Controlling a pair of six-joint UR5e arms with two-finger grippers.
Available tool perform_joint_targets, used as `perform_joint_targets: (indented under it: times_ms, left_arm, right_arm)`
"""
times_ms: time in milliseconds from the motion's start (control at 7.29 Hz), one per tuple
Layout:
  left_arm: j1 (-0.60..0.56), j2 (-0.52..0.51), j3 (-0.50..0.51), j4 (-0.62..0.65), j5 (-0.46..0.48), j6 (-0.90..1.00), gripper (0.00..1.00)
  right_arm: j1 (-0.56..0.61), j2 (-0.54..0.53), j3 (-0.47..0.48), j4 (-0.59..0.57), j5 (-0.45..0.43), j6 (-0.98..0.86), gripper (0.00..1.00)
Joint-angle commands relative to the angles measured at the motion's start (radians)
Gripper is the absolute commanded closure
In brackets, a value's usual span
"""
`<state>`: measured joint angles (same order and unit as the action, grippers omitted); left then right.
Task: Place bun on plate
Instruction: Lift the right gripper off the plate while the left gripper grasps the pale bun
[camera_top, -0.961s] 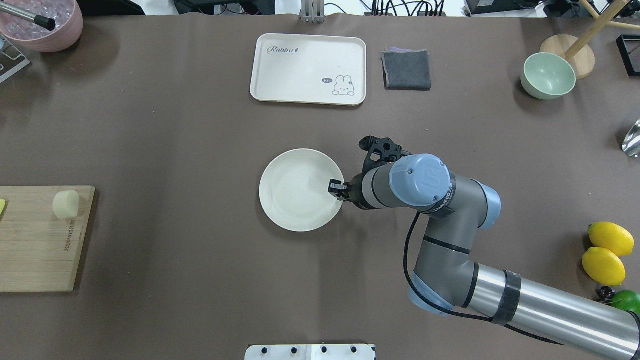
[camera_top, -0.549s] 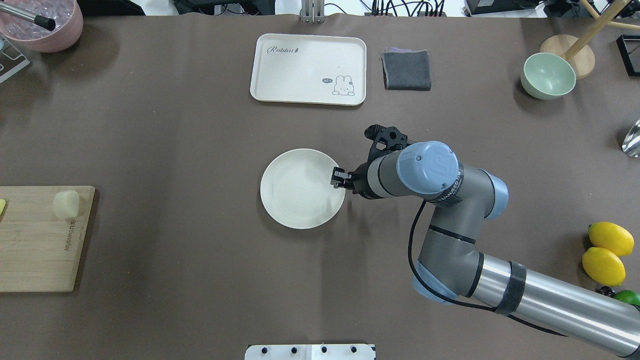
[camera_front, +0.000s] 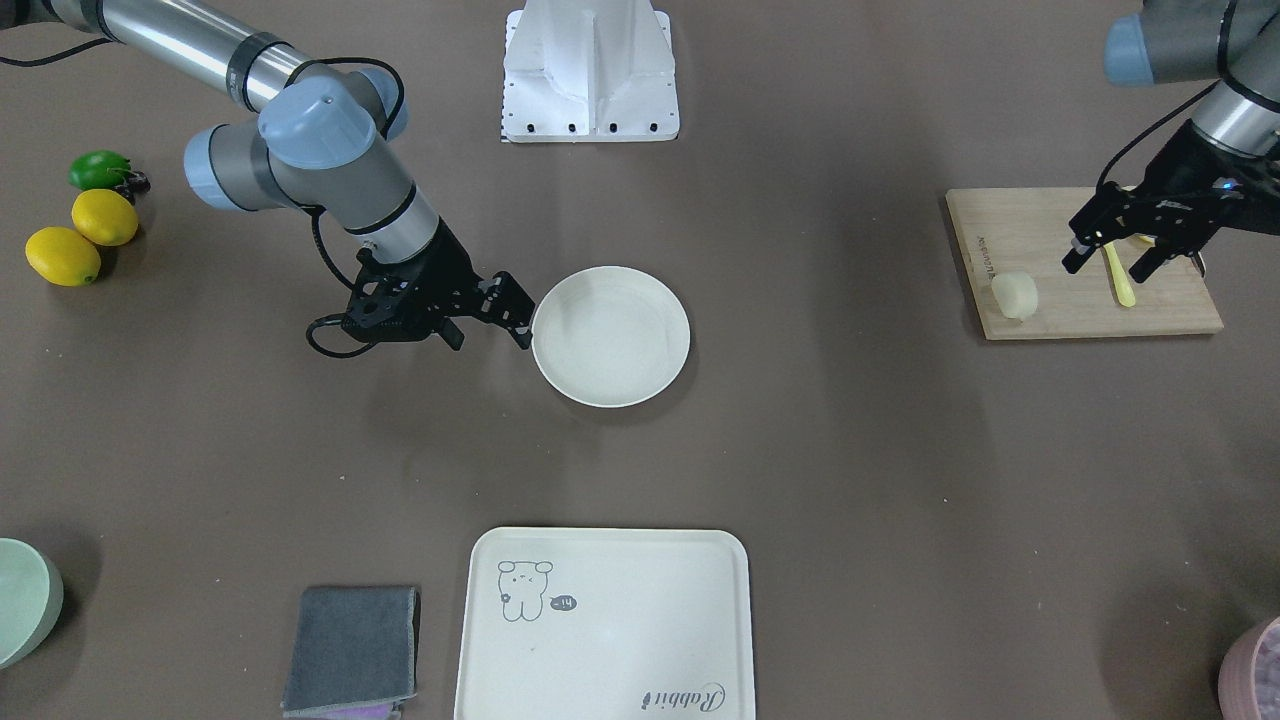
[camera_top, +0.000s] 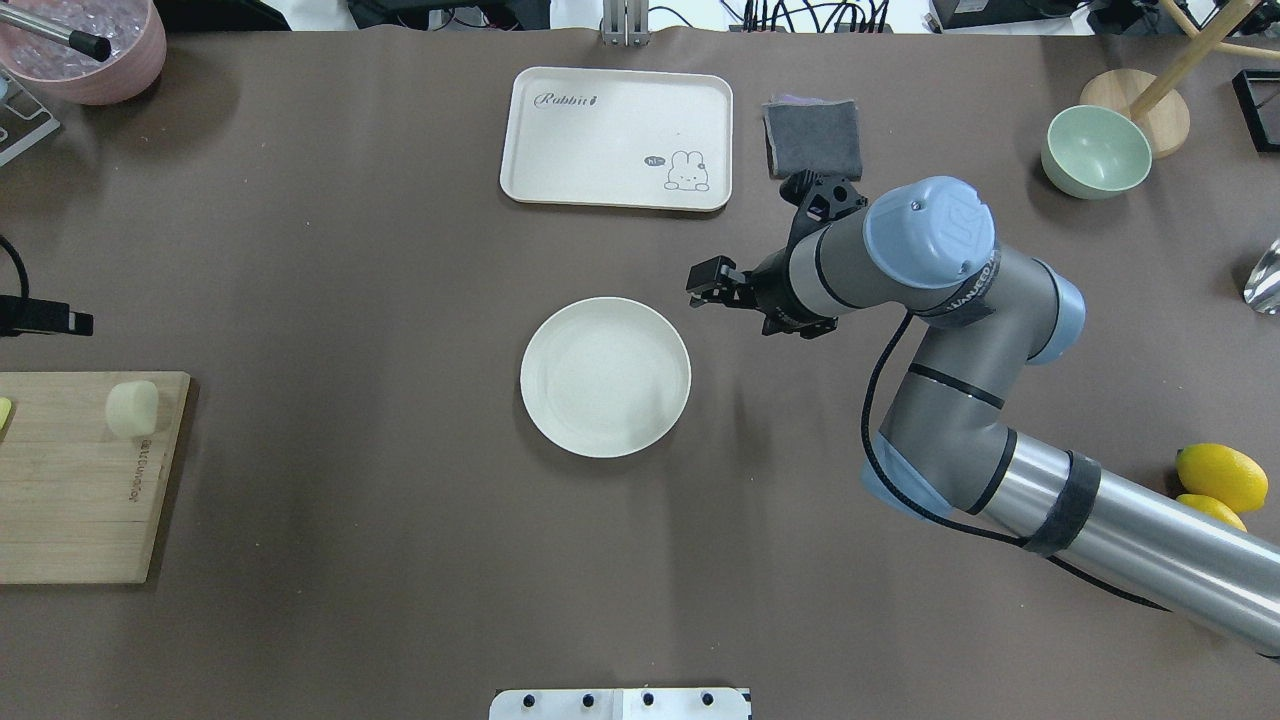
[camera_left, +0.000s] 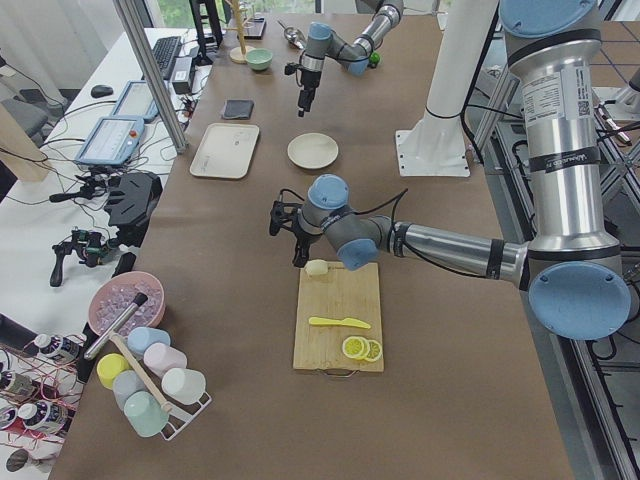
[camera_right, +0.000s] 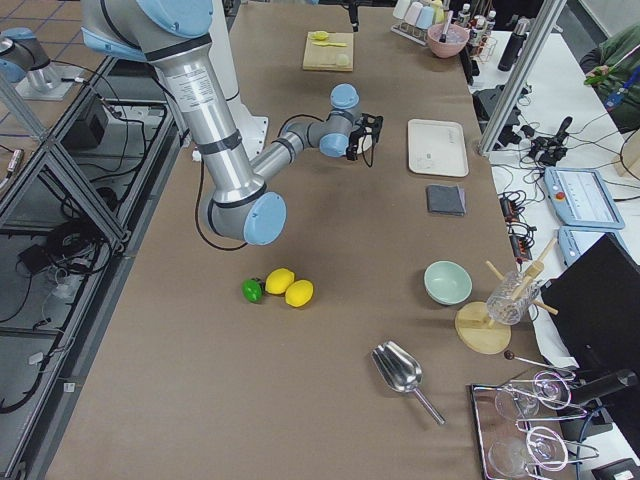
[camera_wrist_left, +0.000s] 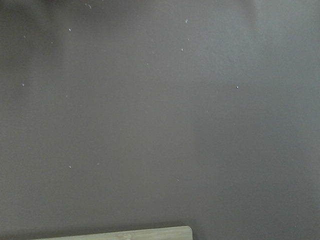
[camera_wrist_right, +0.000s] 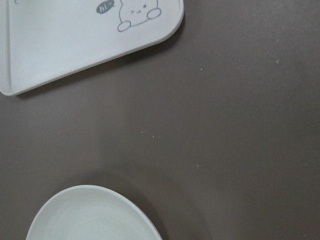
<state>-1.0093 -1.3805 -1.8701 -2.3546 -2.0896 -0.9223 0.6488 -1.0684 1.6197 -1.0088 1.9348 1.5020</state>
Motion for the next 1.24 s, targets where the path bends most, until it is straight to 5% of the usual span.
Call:
perform_joint_targets:
  times_ms: [0,686,824,1098]
  left_arm:
    - [0.156,0.000,0.014,0.008,0.159,-0.044,0.02]
    - [0.219,-0.014,0.085,0.000,0.204,-0.039,0.03]
    - [0.228,-0.012,0.085,0.000,0.204,-0.039,0.15]
    - [0.239,-0.008,0.091,0.000,0.204,-0.035,0.15]
  right_arm:
    - [0.061,-0.002,-0.001,-0.001,0.070,-0.037,0.00]
    - [0.078,-0.002,-0.009,-0.001,0.067,-0.046,0.00]
    - [0.078,-0.004,-0.009,-0.001,0.064,-0.046,0.00]
    - [0.078,-0.007,-0.009,-0.001,0.061,-0.046,0.00]
